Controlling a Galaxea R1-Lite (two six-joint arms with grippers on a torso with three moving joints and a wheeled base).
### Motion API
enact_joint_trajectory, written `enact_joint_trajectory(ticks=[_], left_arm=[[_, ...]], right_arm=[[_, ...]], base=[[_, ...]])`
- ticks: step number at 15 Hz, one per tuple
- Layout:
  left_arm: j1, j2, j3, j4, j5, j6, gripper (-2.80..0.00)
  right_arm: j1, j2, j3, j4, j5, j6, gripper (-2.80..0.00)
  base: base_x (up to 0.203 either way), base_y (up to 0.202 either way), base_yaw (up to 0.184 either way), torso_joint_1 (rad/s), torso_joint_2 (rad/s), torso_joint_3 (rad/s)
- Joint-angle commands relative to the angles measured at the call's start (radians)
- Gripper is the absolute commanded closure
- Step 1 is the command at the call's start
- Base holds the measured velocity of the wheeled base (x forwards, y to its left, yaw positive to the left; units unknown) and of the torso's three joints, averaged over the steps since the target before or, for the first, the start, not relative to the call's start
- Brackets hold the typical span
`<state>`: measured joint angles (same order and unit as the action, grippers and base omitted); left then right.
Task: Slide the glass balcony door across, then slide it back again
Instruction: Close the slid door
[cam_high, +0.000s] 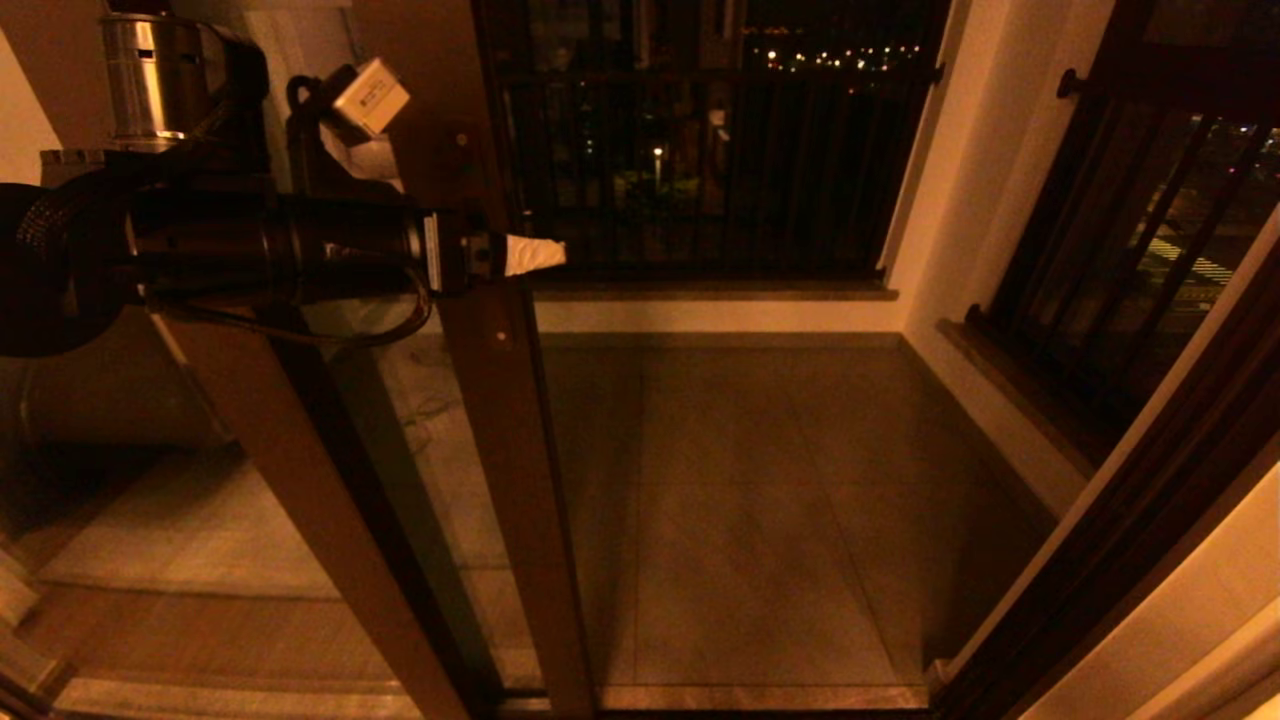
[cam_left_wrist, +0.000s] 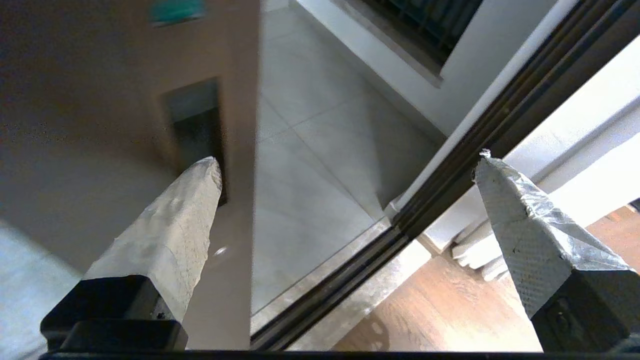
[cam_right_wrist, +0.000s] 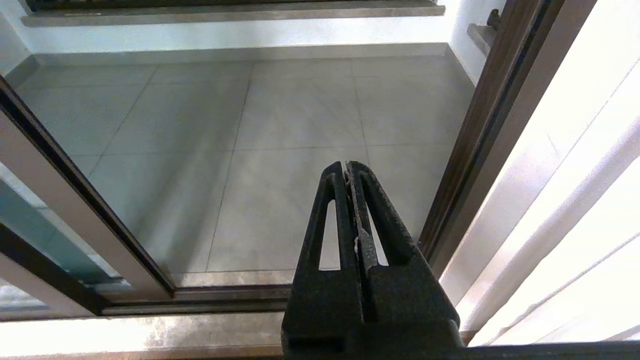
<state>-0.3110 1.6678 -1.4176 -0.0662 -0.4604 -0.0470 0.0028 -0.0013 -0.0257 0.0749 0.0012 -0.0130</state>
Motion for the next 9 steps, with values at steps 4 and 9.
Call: enact_joint_trajectory(ticks=[4,9], left_arm=[[-0.031,0.029,-0.025,-0.001,0.003,-0.002,-2.80],[-0.056,0.043,-0.029,-0.001,0.004,-0.001,-2.80]], right_arm=[[0.000,0.001,0.001,0.000,0.000,-0.001,0.00],[0.000,0.001,0.000,0.000,0.000,-0.001,0.00]], base=[[0.000,0.000,0.000,0.000,0.00,0.000],[0.000,0.000,0.000,0.000,0.00,0.000]])
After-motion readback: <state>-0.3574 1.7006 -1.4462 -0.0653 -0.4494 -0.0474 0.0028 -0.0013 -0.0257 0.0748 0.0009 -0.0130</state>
